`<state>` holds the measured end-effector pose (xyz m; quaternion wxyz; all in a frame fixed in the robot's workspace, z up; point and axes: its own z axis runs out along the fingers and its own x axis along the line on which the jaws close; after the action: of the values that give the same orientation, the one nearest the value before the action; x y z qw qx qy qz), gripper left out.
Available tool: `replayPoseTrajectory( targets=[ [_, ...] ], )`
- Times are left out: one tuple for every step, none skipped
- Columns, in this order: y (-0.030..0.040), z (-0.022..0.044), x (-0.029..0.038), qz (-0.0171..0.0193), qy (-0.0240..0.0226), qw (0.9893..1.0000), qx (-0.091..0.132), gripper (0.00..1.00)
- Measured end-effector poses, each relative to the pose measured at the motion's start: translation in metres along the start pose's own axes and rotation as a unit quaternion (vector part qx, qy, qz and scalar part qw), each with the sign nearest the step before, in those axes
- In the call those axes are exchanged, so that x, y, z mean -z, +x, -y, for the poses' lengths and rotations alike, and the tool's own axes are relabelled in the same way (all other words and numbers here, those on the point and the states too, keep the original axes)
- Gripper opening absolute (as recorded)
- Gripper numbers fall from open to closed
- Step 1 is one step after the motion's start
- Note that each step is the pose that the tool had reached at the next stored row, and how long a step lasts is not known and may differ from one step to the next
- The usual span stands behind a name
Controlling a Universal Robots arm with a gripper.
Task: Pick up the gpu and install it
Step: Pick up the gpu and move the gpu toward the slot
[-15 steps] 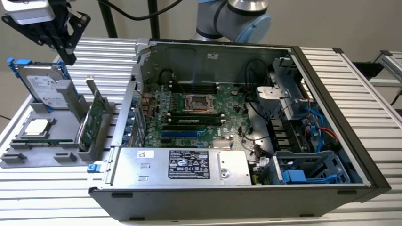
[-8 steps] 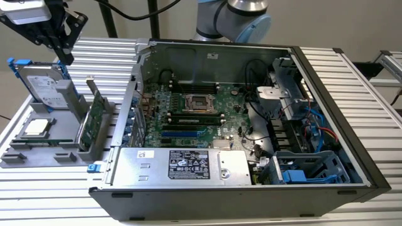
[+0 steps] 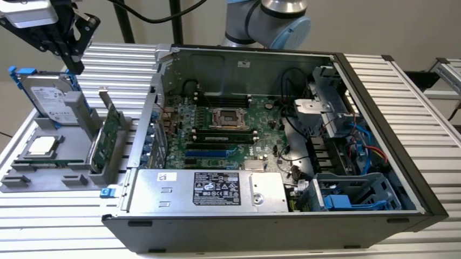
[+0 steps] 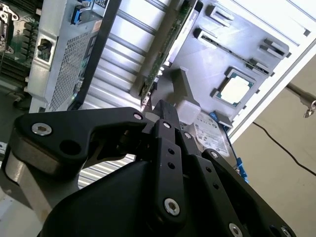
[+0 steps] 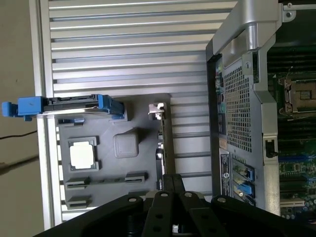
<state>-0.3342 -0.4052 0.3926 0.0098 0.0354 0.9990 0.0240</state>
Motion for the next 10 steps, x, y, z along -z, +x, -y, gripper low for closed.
replayPoseTrajectory(
  targets=[
    [0.0,0.0,0.0,0.0,0.0,1.0,0.0,0.0],
    [0.0,0.0,0.0,0.0,0.0,1.0,0.0,0.0],
    [0.0,0.0,0.0,-0.0001,0.0,1.0,0.0,0.0],
    [0.0,0.0,0.0,-0.0001,0.0,1.0,0.0,0.0],
    [0.0,0.0,0.0,-0.0001,0.0,1.0,0.0,0.0],
    [0.0,0.0,-0.0001,-0.0001,0.0,1.0,0.0,0.0],
    [0.0,0.0,0.0,-0.0001,0.0,1.0,0.0,0.0],
    [0.0,0.0,0.0,-0.0002,0.0,1.0,0.0,0.0],
    [0.0,0.0,0.0,-0.0002,0.0,1.0,0.0,1.0],
    [0.0,0.0,0.0,-0.0002,0.0,1.0,0.0,1.0]
  ],
)
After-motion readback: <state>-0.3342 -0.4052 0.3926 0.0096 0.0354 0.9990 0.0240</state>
